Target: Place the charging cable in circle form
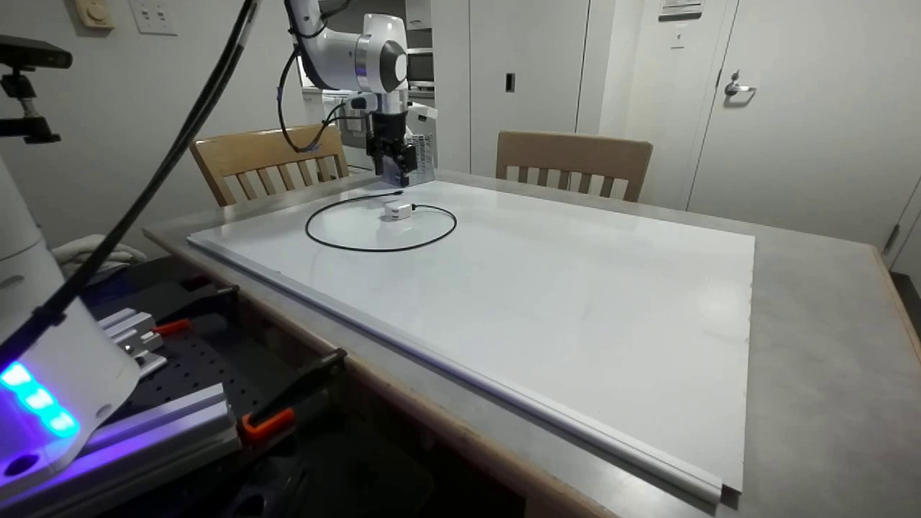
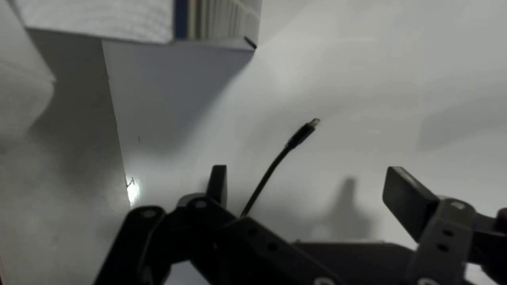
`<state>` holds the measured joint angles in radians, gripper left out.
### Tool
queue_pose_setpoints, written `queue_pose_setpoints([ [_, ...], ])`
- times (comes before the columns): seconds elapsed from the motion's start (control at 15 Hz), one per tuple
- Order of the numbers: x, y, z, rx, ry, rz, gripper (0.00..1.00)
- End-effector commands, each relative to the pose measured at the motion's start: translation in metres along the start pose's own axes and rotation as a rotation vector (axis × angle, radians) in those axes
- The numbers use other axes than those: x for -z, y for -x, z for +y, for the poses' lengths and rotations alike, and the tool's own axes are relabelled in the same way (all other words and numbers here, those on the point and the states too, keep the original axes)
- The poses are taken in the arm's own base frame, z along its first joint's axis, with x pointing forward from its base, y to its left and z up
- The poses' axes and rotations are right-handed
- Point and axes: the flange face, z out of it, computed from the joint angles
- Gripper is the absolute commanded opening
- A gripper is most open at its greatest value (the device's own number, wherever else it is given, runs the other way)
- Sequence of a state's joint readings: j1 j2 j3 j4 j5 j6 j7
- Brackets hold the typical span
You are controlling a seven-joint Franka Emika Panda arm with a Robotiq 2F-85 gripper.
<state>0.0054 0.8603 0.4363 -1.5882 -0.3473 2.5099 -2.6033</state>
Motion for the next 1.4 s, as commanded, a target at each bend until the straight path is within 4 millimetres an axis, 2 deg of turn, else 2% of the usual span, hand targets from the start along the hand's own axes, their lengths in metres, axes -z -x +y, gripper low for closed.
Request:
queue_pose_setpoints([
  [0.0, -0.005, 0.012, 0.010, 0.041, -0.001, 0.025, 1.00],
  [0.53, -0.019, 0.018, 0.025, 0.083, 0.005, 0.062, 1.00],
  [0.93, -0.010, 0.020, 0.031, -0.009, -0.087, 0.183, 1.00],
  [1.07, -0.014, 0.025, 0.028, -0.042, -0.123, 0.159, 1.00],
  [1.2, -0.019, 0.030, 0.027, -0.033, -0.155, 0.063, 1.00],
  [1.33, -0.024, 0.026, 0.028, -0.036, -0.139, 0.115, 1.00],
])
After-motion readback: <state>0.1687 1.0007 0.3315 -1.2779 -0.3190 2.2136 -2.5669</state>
